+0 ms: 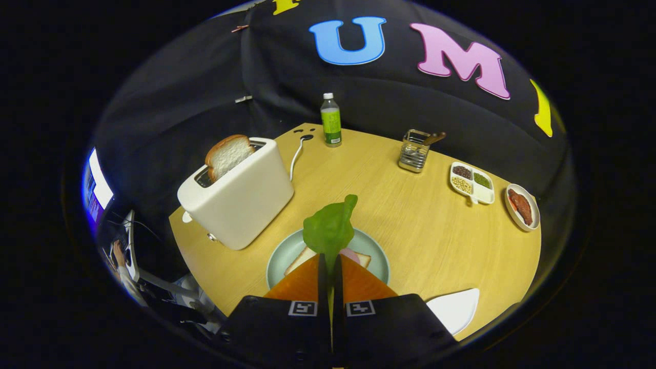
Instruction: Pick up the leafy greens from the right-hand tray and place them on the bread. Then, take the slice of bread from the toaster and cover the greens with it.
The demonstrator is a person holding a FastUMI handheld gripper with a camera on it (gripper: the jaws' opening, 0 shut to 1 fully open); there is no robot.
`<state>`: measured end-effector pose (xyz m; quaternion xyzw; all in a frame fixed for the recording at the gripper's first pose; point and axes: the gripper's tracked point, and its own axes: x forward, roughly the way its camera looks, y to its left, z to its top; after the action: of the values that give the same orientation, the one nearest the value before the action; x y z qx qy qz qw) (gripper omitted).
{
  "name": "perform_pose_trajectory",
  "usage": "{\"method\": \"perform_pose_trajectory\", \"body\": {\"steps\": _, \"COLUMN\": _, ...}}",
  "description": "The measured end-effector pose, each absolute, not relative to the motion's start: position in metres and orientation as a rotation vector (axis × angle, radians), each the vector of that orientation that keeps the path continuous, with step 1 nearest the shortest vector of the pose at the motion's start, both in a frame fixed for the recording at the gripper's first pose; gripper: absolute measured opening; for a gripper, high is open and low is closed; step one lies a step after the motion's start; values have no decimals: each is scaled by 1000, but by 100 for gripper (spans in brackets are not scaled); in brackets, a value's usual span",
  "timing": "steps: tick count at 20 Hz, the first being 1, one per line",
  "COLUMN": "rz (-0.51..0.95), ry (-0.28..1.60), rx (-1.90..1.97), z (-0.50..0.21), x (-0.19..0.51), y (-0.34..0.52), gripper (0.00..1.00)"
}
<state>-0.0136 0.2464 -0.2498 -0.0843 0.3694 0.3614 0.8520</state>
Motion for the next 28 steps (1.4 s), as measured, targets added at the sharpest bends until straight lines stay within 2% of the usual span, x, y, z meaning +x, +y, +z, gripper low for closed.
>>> {"method": "perform_pose_trajectory", "body": {"steps": 8, "rz": 728, "ry": 796, "rx": -307, "z": -287, "x": -4, "y": 259, "gripper": 9}}
{"method": "perform_pose_trajectory", "body": {"steps": 12, "rz": 715, "ry": 825, "rx": -316, "z": -303, "x": -8, "y": 268, "gripper": 20}}
{"method": "perform_pose_trajectory", "body": {"steps": 14, "rz": 693, "ry": 831, "rx": -345, "z": -311, "x": -8, "y": 267, "gripper": 27}}
{"method": "perform_pose_trajectory", "body": {"steps": 15, "rz": 678, "ry": 829, "rx": -361, "z": -314, "x": -7, "y": 264, "gripper": 36}}
{"method": "perform_pose_trajectory", "body": {"steps": 17, "rz": 666, "ry": 820, "rx": -369, "z": -314, "x": -7, "y": 265, "gripper": 65}}
{"method": "perform_pose_trajectory", "body": {"steps": 18, "rz": 668, "ry": 819, "rx": -366, "z": -312, "x": -8, "y": 266, "gripper": 69}}
{"method": "perform_pose_trajectory", "body": {"steps": 21, "rz": 663, "ry": 805, "rx": -364, "z": -307, "x": -10, "y": 270, "gripper": 96}}
{"method": "perform_pose_trajectory", "body": {"steps": 23, "rz": 663, "ry": 776, "rx": -352, "z": -296, "x": -10, "y": 274, "gripper": 99}}
{"method": "perform_pose_trajectory", "body": {"steps": 28, "rz": 683, "ry": 683, "rx": -268, "z": -239, "x": -12, "y": 299, "gripper": 99}}
